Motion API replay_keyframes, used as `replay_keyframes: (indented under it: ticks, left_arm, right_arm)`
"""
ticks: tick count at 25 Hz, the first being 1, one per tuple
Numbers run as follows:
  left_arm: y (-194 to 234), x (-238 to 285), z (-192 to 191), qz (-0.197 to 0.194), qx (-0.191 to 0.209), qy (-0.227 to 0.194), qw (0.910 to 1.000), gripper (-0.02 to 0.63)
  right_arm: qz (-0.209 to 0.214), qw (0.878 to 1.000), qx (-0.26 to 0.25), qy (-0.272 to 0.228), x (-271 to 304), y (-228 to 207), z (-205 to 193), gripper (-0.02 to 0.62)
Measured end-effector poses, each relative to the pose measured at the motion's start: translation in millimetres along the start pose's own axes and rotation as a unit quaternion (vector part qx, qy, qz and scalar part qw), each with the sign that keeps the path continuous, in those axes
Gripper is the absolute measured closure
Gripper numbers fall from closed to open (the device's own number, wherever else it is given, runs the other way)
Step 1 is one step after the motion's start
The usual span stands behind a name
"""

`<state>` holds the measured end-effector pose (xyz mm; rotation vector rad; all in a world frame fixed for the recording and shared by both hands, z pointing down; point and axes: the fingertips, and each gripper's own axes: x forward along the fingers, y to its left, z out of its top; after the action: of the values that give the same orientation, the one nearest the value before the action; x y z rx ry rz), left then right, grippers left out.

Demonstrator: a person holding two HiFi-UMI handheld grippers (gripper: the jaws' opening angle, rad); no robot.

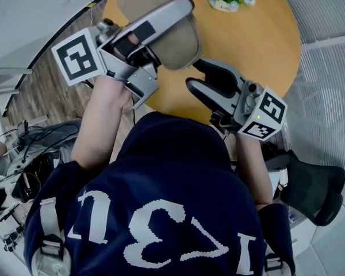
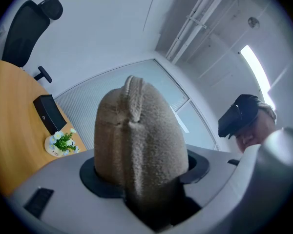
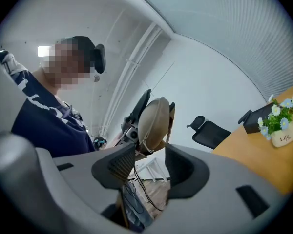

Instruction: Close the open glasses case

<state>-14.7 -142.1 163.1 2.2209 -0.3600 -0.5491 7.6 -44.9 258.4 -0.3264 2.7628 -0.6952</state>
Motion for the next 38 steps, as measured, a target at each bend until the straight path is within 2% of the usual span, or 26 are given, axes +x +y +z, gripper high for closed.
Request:
replay_keyframes:
  ticks: [1,5,9,13,16,18,21,26,29,34,38]
  left_arm:
    - [-2,1,0,-0.002,0.001,0.002,1.0000,0.318]
    - [-4,3,0,0.001,0.010,0.004,0.9999,0.318]
    - [-2,2,1,0.014,0.031,0.007,0.9994,0.318]
    - [-1,1,1,0.021,0.043,0.009,0.9988,0.318]
    - [-3,1,0,0.022,0.045,0.008,0.9987,0.318]
    - [-5,0,0,0.024,0.049,0.000,0.9985,0.318]
    - [-5,-3,2,0.029,0.053,-0.017,0.9980,0.318]
    - [0,-7,6,0.028,0.037,-0.039,0.9982,0.321]
    - [0,-7,6,0.023,0.030,-0.044,0.9983,0.322]
    - [6,-11,9,0.014,-0.014,-0.071,0.9973,0.322]
    - [0,-10,12,0.007,-0.008,-0.084,0.9964,0.322]
  right_arm:
    - [0.000,1.000,0.005,-0.006,2,-2,1,0.397]
    - [0.021,1.000,0.017,0.005,16,5,0,0.396]
    - [0.030,0.999,0.043,0.004,18,8,-2,0.467]
    - [0.045,0.994,0.098,-0.018,14,7,2,0.479]
    - [0.033,0.993,0.113,-0.022,15,3,4,0.501]
    - [0.013,0.994,0.102,-0.023,14,0,5,0.552]
    - [-0.015,0.997,0.066,-0.023,12,-1,6,0.563]
    - [-0.068,0.997,-0.022,0.001,9,-4,10,0.572]
    - [-0.086,0.995,-0.043,0.004,6,-3,11,0.572]
    - [-0.117,0.990,-0.084,-0.003,2,-2,17,0.572]
    - [-0.128,0.988,-0.079,-0.028,0,-3,25,0.572]
